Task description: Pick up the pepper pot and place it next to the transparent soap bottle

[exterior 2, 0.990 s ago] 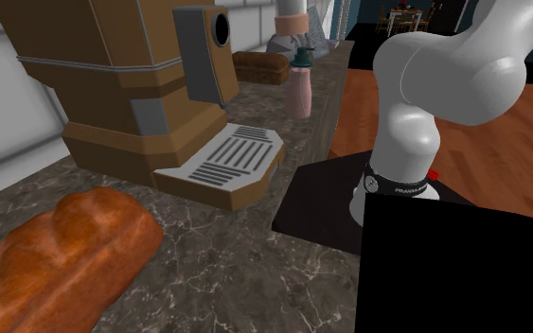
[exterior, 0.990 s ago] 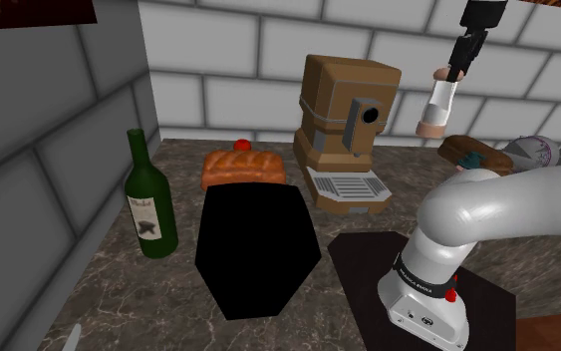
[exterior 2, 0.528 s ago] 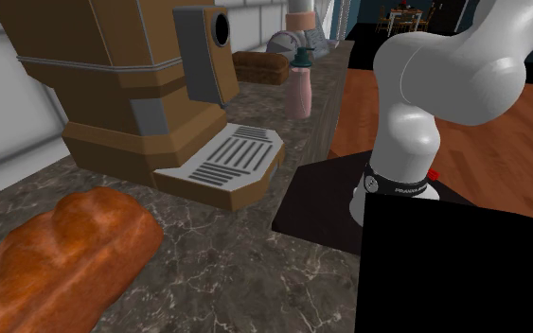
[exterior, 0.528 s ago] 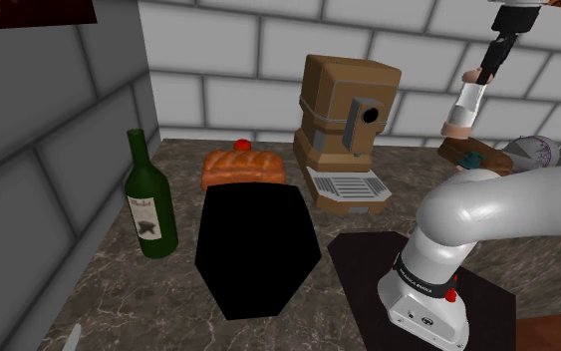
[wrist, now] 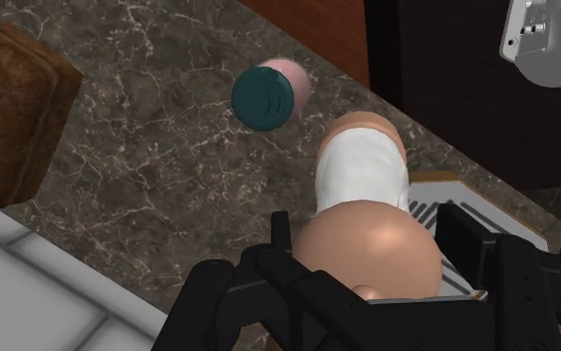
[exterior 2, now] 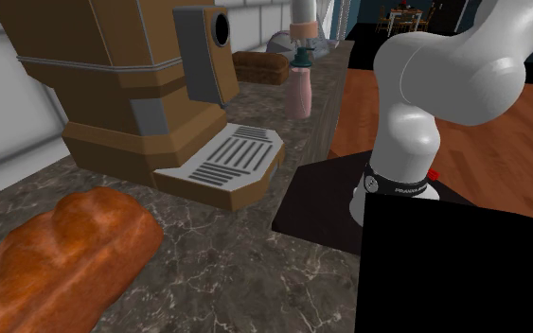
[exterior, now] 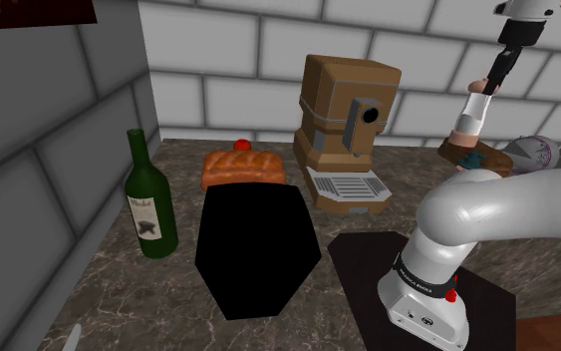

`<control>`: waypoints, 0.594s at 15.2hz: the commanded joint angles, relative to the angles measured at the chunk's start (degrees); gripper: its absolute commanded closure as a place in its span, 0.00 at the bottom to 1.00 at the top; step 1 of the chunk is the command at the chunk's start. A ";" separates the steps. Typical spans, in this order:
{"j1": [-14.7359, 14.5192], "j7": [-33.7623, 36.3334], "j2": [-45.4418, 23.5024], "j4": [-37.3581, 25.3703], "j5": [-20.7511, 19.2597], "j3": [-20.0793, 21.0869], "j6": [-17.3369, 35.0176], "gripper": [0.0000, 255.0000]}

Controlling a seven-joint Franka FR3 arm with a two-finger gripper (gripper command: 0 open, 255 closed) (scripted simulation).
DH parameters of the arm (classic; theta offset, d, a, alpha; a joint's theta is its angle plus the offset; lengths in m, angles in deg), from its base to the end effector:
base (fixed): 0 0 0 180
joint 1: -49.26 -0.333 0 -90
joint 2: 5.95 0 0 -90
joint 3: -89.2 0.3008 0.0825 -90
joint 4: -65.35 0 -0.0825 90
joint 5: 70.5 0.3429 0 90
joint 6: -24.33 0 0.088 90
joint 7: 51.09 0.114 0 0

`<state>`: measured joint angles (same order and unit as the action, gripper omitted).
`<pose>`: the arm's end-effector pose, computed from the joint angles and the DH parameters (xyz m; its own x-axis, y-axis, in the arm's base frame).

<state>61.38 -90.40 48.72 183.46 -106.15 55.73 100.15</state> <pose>0.0413 -0.3137 0.6390 0.9947 -0.1028 -0.0069 -0.1007 -0.9839 0.1476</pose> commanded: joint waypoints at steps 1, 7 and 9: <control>0.33 0.55 1.02 2.22 -0.39 -0.25 1.15 1.00; 1.21 1.61 3.52 7.84 -1.81 -1.54 4.28 1.00; 1.51 1.94 4.29 9.63 -2.34 -2.03 5.32 1.00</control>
<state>62.81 -88.53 52.75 192.39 -108.19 54.04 104.94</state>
